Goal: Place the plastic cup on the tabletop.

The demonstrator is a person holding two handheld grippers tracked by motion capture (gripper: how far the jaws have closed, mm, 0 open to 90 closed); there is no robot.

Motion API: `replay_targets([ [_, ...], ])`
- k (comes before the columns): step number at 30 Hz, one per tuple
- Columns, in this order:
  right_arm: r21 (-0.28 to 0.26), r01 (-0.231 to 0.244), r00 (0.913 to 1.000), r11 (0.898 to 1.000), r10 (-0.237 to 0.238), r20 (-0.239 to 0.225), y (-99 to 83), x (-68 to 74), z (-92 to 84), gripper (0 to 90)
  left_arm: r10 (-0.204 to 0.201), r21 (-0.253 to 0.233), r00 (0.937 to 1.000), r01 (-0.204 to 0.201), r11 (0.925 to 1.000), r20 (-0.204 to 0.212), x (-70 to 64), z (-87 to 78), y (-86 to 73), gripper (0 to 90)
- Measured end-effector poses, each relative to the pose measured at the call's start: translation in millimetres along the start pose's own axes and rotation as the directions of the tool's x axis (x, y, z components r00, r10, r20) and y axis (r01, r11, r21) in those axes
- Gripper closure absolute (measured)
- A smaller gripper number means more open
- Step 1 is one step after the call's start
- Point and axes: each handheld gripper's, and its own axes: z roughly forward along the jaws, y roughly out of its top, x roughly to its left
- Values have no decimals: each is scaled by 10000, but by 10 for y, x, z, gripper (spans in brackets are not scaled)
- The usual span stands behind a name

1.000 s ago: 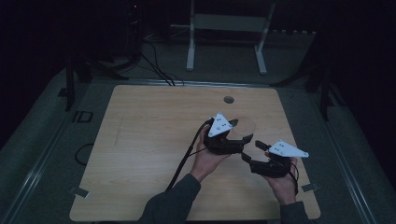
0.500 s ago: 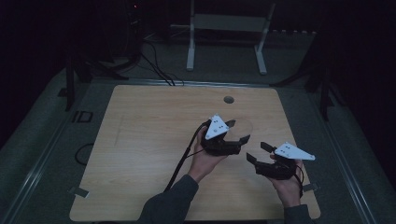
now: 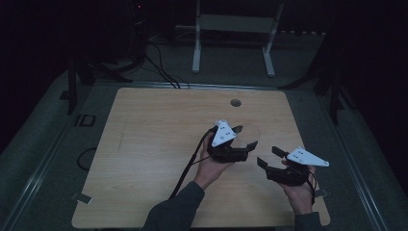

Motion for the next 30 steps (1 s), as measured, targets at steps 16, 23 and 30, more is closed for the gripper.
replay_targets([
  [16, -142, -89, 9998, 9999, 91, 151, 3, -47, -55, 256, 29, -63, 10000, -28, 10000, 28, -16, 16, -35, 295],
  [23, -169, -117, 9997, 9998, 120, 203, 9, -64, -67, 256, 100, -84, 9999, -100, 9999, -6, -20, 20, -40, 295],
  [30, -229, -169, 9995, 9996, 175, 251, 7, -87, -78, 256, 87, -81, 10000, -87, 9999, -9, -25, 32, -50, 296],
])
